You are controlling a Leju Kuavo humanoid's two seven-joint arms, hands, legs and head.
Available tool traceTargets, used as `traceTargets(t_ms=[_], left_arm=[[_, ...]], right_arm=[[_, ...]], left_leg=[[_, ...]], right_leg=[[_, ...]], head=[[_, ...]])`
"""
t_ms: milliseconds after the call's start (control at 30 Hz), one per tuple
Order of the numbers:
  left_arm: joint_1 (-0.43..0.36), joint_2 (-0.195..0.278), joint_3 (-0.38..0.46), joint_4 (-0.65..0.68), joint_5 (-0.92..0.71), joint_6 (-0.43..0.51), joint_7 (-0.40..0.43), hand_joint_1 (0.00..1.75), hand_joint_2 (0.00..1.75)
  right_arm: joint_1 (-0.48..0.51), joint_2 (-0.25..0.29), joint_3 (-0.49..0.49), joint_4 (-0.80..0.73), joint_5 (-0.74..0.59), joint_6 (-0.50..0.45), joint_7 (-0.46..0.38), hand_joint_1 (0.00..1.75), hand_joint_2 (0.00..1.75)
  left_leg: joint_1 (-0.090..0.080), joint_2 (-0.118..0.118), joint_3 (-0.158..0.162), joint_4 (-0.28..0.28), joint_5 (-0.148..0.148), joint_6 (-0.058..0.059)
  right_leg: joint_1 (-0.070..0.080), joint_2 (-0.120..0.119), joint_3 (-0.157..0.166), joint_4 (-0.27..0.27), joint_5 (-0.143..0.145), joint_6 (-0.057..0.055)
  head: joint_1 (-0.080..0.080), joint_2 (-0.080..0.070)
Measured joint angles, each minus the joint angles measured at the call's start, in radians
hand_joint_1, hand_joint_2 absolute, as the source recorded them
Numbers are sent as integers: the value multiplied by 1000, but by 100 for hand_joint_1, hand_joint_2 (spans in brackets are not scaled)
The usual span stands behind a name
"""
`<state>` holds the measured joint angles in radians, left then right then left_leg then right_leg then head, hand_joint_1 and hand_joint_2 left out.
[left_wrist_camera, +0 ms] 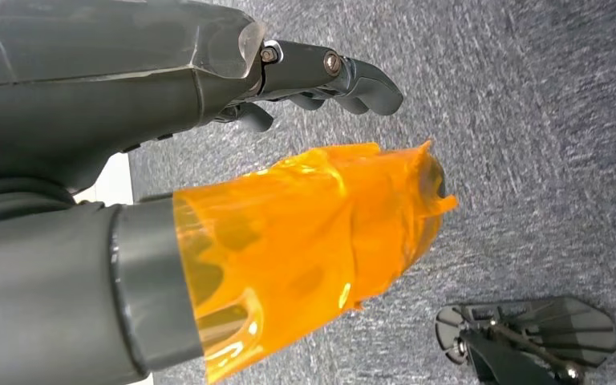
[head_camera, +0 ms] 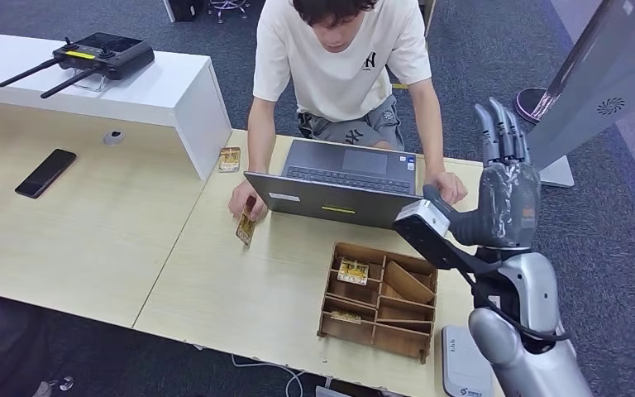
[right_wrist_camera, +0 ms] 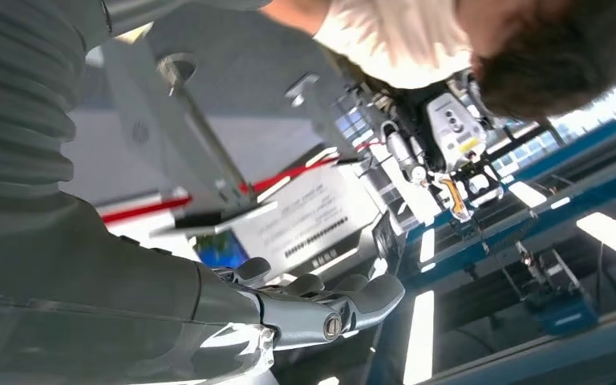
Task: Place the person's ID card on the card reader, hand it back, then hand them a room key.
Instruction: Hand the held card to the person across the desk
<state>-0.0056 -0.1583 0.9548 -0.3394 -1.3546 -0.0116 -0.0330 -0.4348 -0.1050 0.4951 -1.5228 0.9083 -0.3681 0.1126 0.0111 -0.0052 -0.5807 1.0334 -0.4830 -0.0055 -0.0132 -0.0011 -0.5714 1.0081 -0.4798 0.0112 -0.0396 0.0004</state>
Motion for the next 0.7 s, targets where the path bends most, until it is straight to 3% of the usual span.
traceTargets(t_ms=[300, 600, 700], left_arm=[[42, -46, 0, -96, 32, -70, -3, 0, 0], [77, -98, 34, -221, 47, -132, -12, 0, 0], [84, -109, 62, -247, 48, -144, -21, 0, 0]], right_arm=[[201, 47, -139, -225, -326, 5, -142, 0, 175], [438, 54, -237, -389, -706, 218, -243, 0, 175], [528, 54, -265, -423, -792, 289, -268, 0, 44]], left_leg=[[0, 0, -1, 0, 0, 0], [0, -2, -1, 0, -2, 1], [0, -2, -2, 0, -3, 1]], right_leg=[[0, 0, -1, 0, -1, 1], [0, -2, -1, -1, -2, 1], [0, -2, -1, -1, -3, 0]], head=[[0, 0], [0, 0], [0, 0]])
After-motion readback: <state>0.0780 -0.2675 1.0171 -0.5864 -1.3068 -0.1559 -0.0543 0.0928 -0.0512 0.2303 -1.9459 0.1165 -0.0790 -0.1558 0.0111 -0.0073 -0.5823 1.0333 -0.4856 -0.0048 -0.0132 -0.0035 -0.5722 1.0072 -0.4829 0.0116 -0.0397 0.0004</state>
